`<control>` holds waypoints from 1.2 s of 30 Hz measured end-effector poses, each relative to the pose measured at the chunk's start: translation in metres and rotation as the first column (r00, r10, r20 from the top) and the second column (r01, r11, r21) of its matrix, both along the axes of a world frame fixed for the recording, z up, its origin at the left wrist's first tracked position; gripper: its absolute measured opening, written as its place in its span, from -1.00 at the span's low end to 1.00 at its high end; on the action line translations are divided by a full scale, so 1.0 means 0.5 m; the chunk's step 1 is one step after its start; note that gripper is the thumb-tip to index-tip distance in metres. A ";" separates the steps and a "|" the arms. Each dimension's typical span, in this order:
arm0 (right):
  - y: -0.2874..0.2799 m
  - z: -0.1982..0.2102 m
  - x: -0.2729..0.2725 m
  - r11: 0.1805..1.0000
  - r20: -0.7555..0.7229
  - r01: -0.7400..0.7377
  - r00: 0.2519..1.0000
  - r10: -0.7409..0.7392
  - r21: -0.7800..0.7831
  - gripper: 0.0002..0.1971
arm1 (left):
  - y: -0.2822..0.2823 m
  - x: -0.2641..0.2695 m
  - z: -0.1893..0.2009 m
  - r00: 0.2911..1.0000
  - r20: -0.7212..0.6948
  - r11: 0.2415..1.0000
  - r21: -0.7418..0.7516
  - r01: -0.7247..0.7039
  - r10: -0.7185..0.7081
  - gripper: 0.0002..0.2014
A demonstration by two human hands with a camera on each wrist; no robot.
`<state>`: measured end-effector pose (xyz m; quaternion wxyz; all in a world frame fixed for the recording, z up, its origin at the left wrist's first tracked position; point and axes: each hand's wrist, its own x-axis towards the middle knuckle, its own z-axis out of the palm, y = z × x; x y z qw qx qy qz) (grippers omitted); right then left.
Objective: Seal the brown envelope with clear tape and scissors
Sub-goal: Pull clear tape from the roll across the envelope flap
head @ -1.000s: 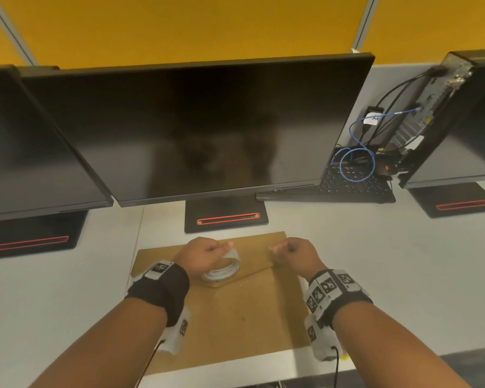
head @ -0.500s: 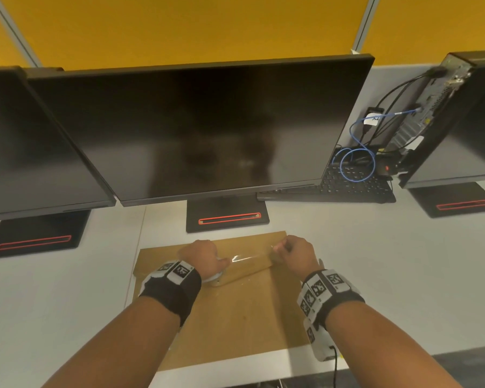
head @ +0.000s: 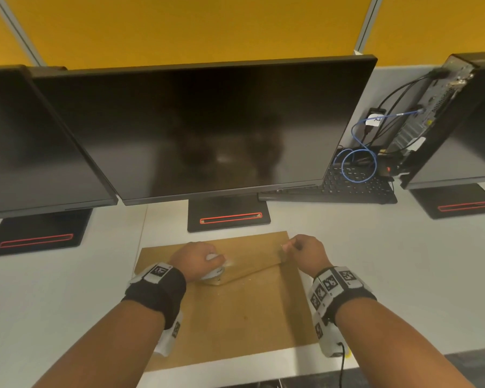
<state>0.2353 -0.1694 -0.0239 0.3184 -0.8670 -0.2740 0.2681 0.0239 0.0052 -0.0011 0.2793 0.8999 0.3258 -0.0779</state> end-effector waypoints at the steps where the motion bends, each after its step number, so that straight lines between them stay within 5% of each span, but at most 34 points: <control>1: 0.000 0.001 0.000 1.000 0.001 -0.002 1.000 0.002 0.011 -0.88 | -0.001 0.001 0.002 0.999 -0.048 0.999 0.048 0.015 -0.012 -0.63; 10: 0.010 0.002 0.001 1.000 0.011 -0.025 1.000 0.025 0.014 -0.85 | -0.007 0.020 0.029 0.960 -0.263 0.975 0.220 -0.037 0.095 -0.49; 16: -0.010 -0.011 0.021 1.000 -0.098 0.007 0.995 -0.005 0.018 -0.81 | 0.013 -0.016 0.037 0.994 -0.037 0.952 -0.287 -0.107 0.101 -0.53; 23: -0.003 -0.007 0.008 0.999 0.021 -0.015 1.000 0.016 -0.033 -0.85 | 0.008 -0.007 0.017 0.975 -0.221 1.000 -0.014 -0.021 0.017 -0.47; 31: -0.010 -0.006 0.014 0.999 0.002 0.017 1.000 -0.016 -0.048 -0.85 | -0.018 -0.001 0.017 0.933 -0.348 0.979 0.201 -0.026 0.096 -0.47; 36: -0.039 -0.004 0.040 0.997 -0.128 0.073 0.989 -0.072 0.000 -0.77 | 0.006 -0.026 0.032 0.986 -0.160 0.980 -0.186 -0.072 0.043 -0.54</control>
